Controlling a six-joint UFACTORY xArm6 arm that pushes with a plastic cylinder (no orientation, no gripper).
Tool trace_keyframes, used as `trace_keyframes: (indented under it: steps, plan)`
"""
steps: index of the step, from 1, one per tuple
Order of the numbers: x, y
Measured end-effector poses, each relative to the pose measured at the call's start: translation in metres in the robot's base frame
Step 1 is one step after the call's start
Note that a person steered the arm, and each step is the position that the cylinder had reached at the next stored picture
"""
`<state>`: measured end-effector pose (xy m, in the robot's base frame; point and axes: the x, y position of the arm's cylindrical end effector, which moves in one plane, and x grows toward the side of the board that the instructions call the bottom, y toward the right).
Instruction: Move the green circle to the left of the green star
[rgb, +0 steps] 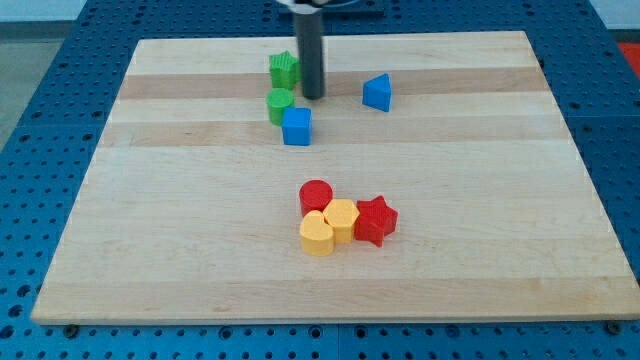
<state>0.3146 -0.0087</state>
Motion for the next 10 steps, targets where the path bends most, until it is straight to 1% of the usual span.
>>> trace_keyframes:
  steps: [1, 2, 4, 7, 8, 10]
  plan:
    - [0.026, 0.011]
    - [0.042, -0.004]
    - [0.047, -0.085]
    - [0.058, -0.151]
    - [0.043, -0.158]
    - [-0.005, -0.128]
